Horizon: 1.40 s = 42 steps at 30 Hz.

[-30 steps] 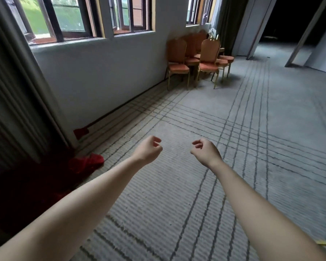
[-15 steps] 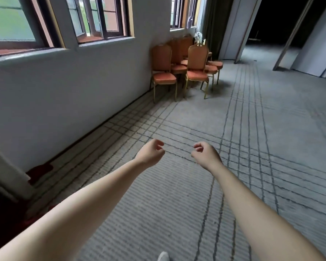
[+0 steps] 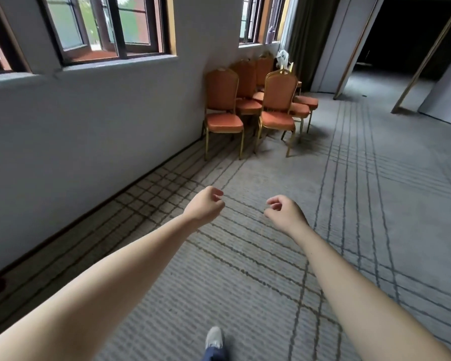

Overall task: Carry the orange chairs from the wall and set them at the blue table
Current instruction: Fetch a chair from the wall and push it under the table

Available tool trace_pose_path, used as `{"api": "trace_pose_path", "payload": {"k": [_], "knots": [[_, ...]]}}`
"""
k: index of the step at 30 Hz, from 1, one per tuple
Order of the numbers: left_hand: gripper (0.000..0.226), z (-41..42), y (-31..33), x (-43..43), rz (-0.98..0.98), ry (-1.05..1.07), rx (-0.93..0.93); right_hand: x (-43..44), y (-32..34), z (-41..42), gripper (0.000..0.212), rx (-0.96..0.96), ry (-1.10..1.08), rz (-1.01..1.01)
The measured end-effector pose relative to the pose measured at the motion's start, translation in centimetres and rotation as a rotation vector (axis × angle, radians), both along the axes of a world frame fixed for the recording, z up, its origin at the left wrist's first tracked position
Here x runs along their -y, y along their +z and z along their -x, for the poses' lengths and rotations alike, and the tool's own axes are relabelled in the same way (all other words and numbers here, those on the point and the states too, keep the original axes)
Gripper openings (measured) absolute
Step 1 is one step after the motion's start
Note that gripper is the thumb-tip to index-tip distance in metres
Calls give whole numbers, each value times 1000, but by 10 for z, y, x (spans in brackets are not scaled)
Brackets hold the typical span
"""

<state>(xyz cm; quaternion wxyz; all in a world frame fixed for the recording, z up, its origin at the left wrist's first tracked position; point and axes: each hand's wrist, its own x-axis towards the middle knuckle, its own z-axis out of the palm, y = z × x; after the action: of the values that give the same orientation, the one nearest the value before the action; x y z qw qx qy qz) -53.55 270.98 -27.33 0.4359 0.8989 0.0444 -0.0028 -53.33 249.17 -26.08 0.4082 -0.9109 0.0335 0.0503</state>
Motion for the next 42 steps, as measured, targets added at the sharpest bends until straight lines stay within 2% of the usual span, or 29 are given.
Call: {"api": "trace_pose_path", "payload": {"k": [5, 12, 17, 24, 30, 34, 42], "knots": [[36, -175, 8, 21, -4, -6, 4, 23, 4, -163, 25, -19, -11, 4], [37, -371, 3, 67, -27, -61, -56, 69, -3, -364, 26, -41, -57, 6], [36, -531, -7, 84, -43, 9, -59, 87, -10, -539, 25, -16, -16, -23], [38, -741, 4, 126, -9, 86, -32, 107, 12, -777, 27, -12, 86, 4], [41, -904, -4, 117, 21, 148, -87, 88, 7, -947, 25, -14, 184, 29], [40, -1040, -16, 105, 32, 162, -65, 74, -1, -1084, 24, 4, 219, 31], [37, -1290, -15, 106, 1, 117, -51, 89, -3, -1311, 26, 12, 138, 30]]}}
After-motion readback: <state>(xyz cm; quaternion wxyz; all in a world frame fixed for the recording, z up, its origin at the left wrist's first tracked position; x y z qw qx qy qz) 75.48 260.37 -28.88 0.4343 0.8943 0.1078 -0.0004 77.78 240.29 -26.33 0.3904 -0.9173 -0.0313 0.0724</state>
